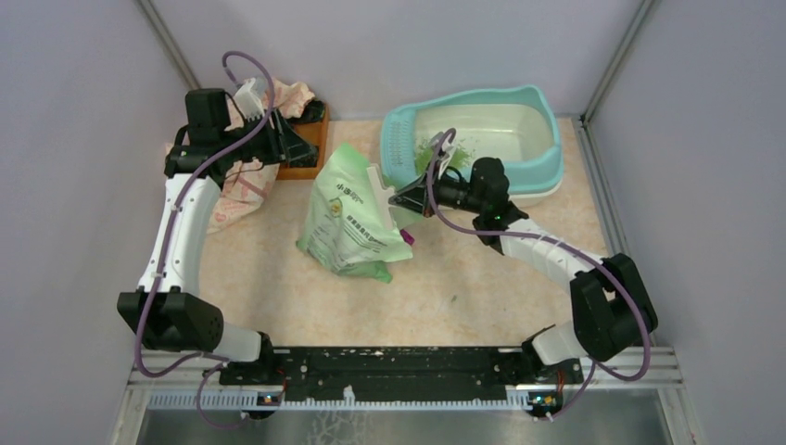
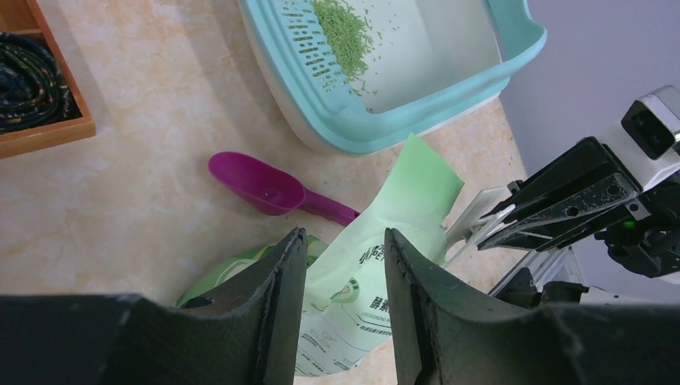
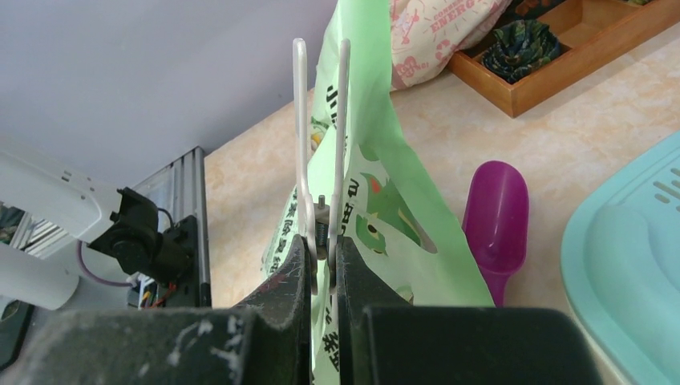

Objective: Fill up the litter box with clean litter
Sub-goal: Clamp the cat litter bag at the center of the board.

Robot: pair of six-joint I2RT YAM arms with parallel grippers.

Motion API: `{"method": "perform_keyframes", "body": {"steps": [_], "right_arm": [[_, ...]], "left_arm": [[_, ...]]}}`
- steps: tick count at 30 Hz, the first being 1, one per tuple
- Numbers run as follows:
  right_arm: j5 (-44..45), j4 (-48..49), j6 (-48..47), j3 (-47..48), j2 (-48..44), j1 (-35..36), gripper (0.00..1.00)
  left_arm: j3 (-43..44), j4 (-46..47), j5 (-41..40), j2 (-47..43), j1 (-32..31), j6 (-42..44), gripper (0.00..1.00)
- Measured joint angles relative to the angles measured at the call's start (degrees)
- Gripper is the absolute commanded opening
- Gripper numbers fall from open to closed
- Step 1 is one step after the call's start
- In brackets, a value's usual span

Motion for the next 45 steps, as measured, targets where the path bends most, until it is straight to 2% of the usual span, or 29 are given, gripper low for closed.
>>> {"method": "perform_keyframes", "body": {"steps": [21, 45], "right_arm": [[-0.33, -6.82, -1.86, -3.13, -1.97, 0.00, 0.00], [-1.90, -30.82, -9.60, 5.97, 1.14, 0.46, 0.00]], "left_arm": [[0.02, 1.90, 2.54, 0.02, 0.00, -1.64, 0.45], [0.11, 2.08, 3.10, 0.02, 0.02, -1.68, 0.45]]}}
